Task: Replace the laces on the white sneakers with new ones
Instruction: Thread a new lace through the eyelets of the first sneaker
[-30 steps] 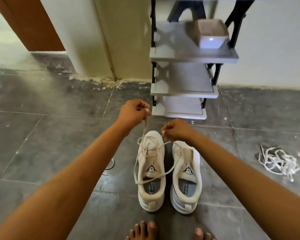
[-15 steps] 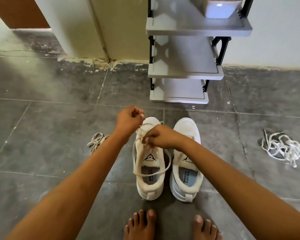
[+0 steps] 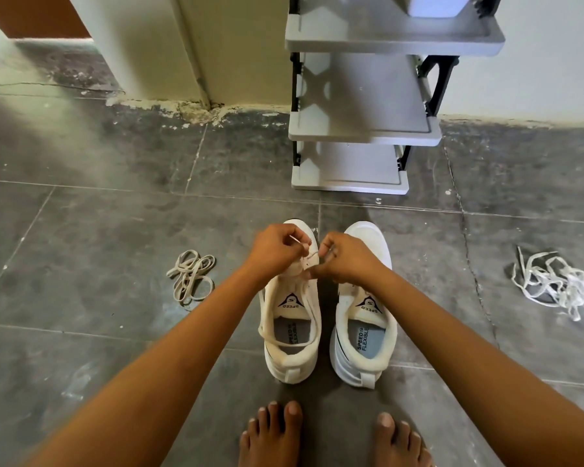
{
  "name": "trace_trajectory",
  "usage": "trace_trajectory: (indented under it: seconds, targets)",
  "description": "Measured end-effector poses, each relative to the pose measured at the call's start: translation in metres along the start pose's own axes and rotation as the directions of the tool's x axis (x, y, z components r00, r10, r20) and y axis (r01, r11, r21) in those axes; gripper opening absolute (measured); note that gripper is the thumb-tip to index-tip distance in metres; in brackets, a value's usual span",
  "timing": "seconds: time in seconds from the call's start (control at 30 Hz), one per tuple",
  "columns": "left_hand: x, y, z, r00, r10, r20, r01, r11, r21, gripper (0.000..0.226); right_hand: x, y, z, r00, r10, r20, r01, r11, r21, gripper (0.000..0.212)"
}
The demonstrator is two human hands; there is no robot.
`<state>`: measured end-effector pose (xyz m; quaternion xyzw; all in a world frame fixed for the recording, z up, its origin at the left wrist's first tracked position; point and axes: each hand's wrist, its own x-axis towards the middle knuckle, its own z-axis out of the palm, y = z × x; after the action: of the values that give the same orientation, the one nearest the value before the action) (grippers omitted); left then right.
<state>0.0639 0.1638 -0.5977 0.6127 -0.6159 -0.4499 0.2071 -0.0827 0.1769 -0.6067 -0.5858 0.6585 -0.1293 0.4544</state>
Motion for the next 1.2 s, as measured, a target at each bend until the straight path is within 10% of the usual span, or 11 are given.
trace_trajectory:
  seconds: [0.2,0.43,0.67,0.97,1.2]
  targets:
    - [-0.001,-0.014,0.006,0.996,0.088,0.033,-0.093,0.861,0.5,0.015,0.004,0.006,0.013,0.998,0.045,0.049,-0.045,0.999,0.016,0.062]
    - [0.005,-0.018,-0.008,0.975,0.008,-0.224,0.04,0.977,0.209,0.006,-0.012,0.004,0.023,0.991,-0.122,-0.052,0.132,0.953,0.273,0.052]
    - [0.004,-0.019,-0.007,0.975,0.048,-0.216,-0.037,0.998,0.056,0.008,-0.026,-0.013,0.026,0.882,-0.366,0.296,0.288,0.917,0.275,0.021]
    - [0.01,-0.014,-0.007,0.966,0.158,0.204,-0.229,0.888,0.399,0.012,-0.036,-0.012,0.031,0.818,-0.479,0.319,0.535,0.838,-0.112,0.021]
    - [0.006,-0.017,-0.006,0.977,0.164,0.137,-0.213,0.762,0.612,0.014,-0.036,-0.001,0.03,0.886,-0.46,-0.052,0.463,0.873,0.152,0.021]
